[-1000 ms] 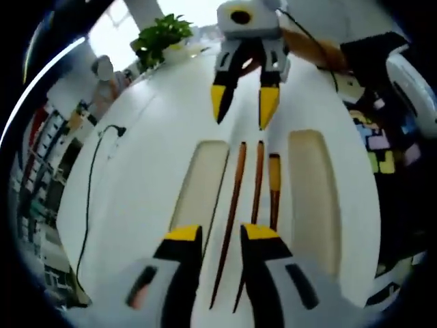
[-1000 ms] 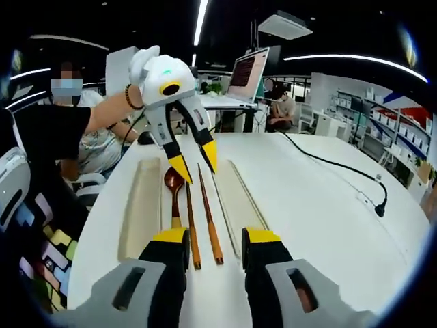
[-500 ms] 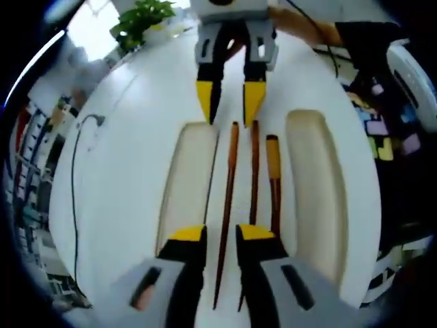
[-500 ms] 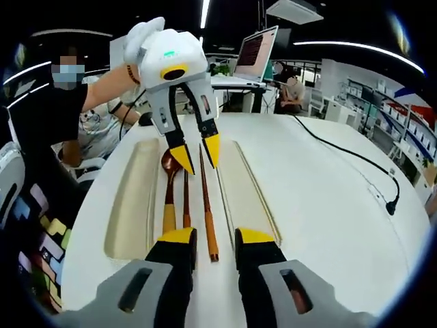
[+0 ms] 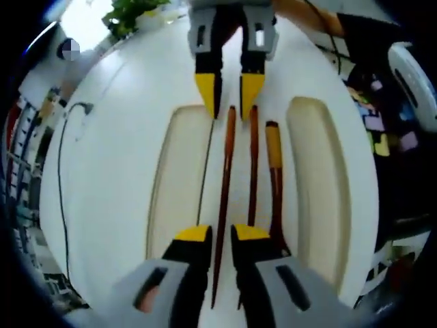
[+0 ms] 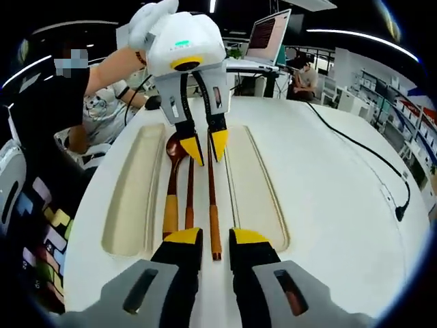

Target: Arrange the utensils inside the cutlery case until each visible utensil rests in its matching compartment.

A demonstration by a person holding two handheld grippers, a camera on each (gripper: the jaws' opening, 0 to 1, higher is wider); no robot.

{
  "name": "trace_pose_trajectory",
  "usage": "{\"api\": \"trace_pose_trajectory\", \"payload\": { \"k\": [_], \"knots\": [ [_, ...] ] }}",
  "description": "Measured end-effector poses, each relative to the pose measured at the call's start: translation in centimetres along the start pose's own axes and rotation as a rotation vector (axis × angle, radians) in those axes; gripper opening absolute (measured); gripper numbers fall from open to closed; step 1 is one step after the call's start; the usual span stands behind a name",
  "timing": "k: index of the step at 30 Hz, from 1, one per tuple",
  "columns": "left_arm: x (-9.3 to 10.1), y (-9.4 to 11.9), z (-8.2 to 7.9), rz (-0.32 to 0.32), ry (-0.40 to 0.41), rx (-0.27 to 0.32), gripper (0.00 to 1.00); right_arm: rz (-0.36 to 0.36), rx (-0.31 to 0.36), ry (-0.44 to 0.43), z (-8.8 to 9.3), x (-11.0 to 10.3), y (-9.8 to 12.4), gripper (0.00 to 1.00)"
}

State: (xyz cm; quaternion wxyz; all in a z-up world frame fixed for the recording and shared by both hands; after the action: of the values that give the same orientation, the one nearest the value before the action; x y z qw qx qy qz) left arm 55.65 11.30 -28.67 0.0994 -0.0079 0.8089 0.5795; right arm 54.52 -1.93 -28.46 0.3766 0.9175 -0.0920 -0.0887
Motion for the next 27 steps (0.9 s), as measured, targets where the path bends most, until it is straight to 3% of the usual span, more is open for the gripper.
{"api": "trace_pose_trajectory", "payload": {
  "k": [7, 11, 21, 27],
  "knots": [
    [-0.1, 0.0, -0.2, 0.020, 0.015, -0.016, 0.10, -0.010, -0.061, 0.002, 0.4, 0.1, -0.6, 0.14],
    [-0.1, 0.0, -0.2, 0.053, 0.025, -0.020, 0.07, -0.012, -0.038, -0.020, -0.2, 0.4, -0.3, 0.11],
    [-0.2, -0.1, -0.4, 0.082, 0.021, -0.060, 0.07, -0.038, -0.110, -0.011, 0.4, 0.3, -1.0, 0.11],
    [-0.6, -0.3, -0.3, 0.107, 0.011, -0.085, 0.05, -0.033, -0.112, 0.001, 0.4, 0.6, -1.2, 0.05]
  ]
}}
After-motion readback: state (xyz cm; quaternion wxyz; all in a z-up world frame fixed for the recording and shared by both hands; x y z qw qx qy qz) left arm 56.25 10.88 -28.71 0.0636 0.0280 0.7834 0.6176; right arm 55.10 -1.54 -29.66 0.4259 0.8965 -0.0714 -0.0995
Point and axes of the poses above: the point that each gripper's makers call its tool centre point, and the gripper's own axes: y roughly backward along the fingers, x roughly to its right, z roughly out of its underside, the point moved 4 cm from there along y, roughly backward along the fingers, and after that the axes turned 8 degrees about -y, right-handed, at the moved point
